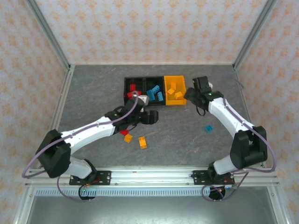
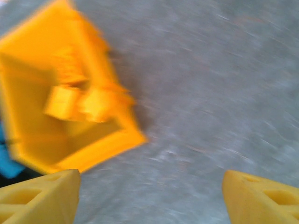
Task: Sort the legos into containers by color
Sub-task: Pick up the lego from the middle-right of the table.
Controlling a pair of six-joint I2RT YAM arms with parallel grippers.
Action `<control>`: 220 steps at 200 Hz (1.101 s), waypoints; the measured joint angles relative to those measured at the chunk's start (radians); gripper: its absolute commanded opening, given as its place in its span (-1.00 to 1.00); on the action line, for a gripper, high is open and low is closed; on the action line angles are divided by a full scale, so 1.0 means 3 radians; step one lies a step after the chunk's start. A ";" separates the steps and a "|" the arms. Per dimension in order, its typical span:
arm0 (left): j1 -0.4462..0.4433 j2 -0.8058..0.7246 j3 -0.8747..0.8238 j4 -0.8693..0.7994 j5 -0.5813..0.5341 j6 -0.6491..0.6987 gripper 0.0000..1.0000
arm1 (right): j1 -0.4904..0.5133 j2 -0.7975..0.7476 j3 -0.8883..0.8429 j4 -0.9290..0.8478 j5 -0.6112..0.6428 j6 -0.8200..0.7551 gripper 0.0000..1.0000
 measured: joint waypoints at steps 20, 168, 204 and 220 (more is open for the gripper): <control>-0.0151 0.0205 0.0206 -0.0003 0.0014 0.0211 0.66 | -0.0223 -0.0080 -0.0350 -0.0151 0.0034 0.0192 0.63; -0.0371 0.0492 0.0268 0.0011 0.0023 0.0345 0.64 | -0.0595 -0.0261 -0.1239 -0.0061 -0.0006 0.0622 0.22; -0.0373 0.0492 0.0223 0.0011 0.0020 0.0294 0.65 | -0.0595 -0.0235 -0.1264 0.0013 -0.0047 0.0603 -0.27; -0.0371 0.0492 0.0209 0.0013 0.0020 0.0276 0.64 | -0.0595 -0.0239 -0.1265 0.0038 -0.0055 0.0585 -0.35</control>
